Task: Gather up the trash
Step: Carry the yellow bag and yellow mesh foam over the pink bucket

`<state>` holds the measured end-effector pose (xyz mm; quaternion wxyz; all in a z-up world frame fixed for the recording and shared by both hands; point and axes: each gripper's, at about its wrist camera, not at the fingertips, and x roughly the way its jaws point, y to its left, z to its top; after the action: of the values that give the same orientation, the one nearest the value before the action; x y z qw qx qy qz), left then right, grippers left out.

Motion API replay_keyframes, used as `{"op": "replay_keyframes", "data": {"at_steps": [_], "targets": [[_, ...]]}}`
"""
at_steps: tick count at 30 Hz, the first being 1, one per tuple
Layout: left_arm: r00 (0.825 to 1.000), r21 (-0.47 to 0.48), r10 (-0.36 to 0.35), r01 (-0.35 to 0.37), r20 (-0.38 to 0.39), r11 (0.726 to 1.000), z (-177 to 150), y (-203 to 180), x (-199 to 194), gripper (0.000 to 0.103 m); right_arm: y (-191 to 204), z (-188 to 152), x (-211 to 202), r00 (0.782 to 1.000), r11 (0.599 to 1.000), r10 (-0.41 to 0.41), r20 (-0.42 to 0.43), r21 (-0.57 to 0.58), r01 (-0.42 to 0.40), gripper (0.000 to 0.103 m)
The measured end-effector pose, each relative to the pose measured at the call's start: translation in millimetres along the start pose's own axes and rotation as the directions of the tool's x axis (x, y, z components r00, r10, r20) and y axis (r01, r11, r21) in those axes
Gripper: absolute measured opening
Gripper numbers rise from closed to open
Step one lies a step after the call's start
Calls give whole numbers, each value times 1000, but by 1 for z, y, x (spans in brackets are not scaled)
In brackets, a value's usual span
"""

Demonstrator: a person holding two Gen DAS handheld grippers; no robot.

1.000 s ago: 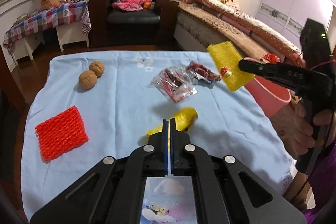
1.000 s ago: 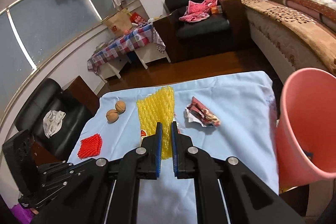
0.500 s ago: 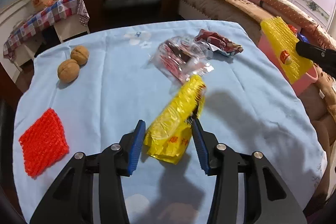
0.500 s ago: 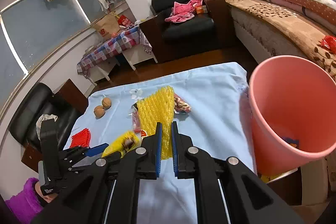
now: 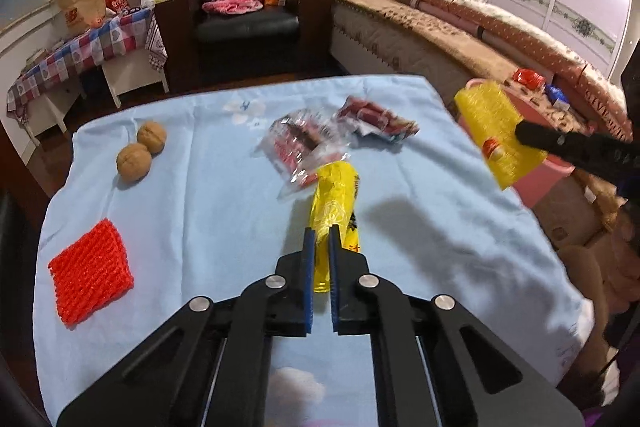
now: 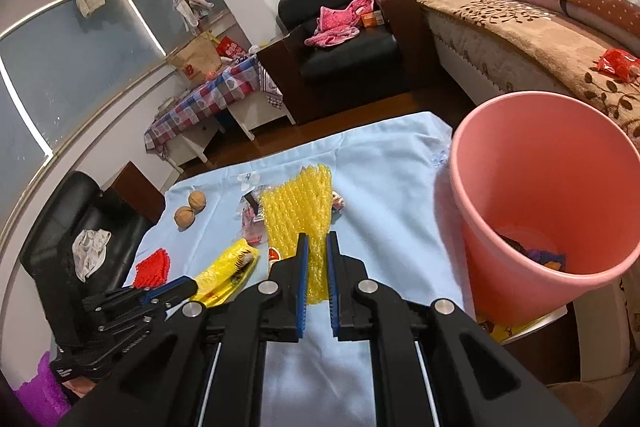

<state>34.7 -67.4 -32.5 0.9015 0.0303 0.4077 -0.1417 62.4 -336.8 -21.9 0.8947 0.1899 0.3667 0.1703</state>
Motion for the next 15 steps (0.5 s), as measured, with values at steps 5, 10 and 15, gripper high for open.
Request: {"op": "replay_keyframes", "data": {"at_steps": [5,10,15], "targets": [[996,13,-68,67,53,998,20,-23,-19,6,-13,4,-14,999,999,-14,41,31,13,8],[985,52,-133,128,109,990,43,-56,-28,6,-32,11,-32,993,996,-63,98,67,57,8],[972,80,-191,181,140,980,69,-97,-22,6,-60,15,-52,978,985,-143,154,121,125,8]]}}
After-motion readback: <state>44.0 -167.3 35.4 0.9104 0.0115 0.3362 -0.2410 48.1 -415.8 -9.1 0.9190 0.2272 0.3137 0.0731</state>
